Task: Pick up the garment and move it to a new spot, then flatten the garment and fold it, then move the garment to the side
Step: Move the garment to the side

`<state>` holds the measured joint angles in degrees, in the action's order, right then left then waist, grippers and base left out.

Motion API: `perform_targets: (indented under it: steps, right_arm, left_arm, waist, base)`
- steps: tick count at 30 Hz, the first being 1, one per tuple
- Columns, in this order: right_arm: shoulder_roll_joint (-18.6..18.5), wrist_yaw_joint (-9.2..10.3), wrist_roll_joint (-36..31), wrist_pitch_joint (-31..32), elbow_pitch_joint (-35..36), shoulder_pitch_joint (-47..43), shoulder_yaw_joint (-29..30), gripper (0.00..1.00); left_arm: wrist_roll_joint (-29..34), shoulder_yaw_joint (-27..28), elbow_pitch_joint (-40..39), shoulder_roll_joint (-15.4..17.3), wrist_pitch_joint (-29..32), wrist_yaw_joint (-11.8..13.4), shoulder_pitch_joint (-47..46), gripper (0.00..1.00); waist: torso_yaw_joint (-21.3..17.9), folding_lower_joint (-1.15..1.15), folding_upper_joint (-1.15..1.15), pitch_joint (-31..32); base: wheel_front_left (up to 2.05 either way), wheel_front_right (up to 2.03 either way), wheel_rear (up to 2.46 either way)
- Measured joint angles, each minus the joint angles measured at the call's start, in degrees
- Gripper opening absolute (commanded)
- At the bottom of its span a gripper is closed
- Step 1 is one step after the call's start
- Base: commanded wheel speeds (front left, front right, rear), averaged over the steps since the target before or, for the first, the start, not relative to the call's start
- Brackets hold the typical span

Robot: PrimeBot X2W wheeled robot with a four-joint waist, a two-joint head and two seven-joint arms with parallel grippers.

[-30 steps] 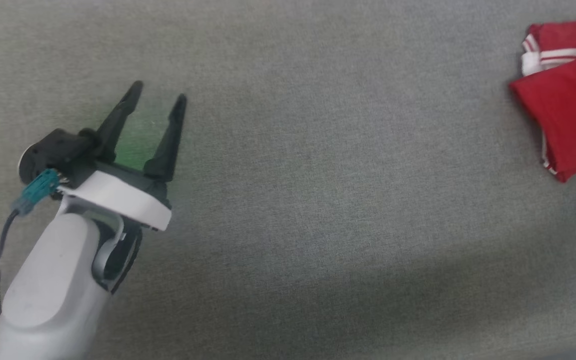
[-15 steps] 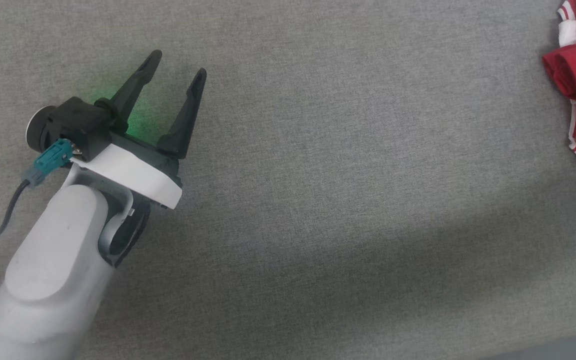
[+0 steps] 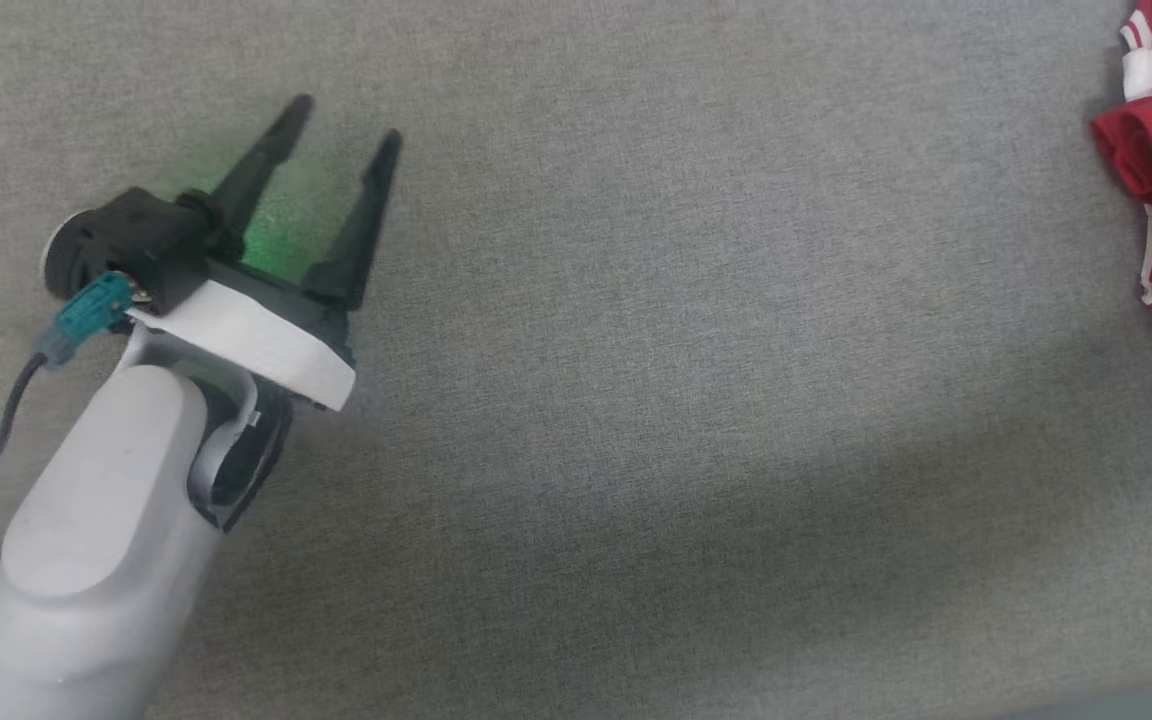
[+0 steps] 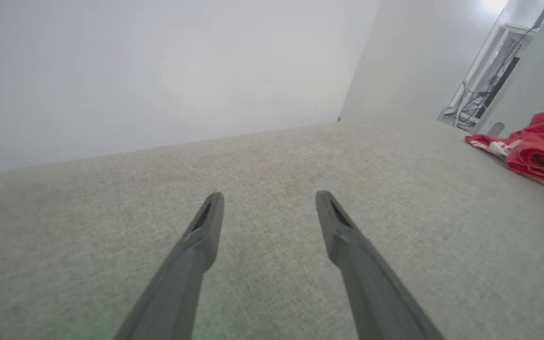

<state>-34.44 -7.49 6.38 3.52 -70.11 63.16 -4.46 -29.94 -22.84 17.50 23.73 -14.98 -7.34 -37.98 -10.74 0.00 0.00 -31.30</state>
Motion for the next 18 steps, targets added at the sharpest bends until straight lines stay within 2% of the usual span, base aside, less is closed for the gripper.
perform_targets:
  steps: [11, 18]
  right_arm:
    - [0.2, 0.00, 0.2, -1.3, -0.9, 1.5, 0.6, 1.00]
    - [4.8, 0.00, 4.9, -4.5, 1.5, 0.4, -2.1, 1.00]
  left_arm:
    - [-0.7, 2.5, -0.1, -0.1, 0.0, 0.0, 3.0, 1.00]
    - [-0.9, 7.3, -0.5, -0.4, 0.0, 0.0, 8.0, 1.00]
  waist:
    - [0.7, 0.00, 0.00, 3.6]
    - [2.0, 0.00, 0.00, 8.3]
  base:
    - [0.00, 0.00, 0.00]
    - [0.00, 0.00, 0.00]
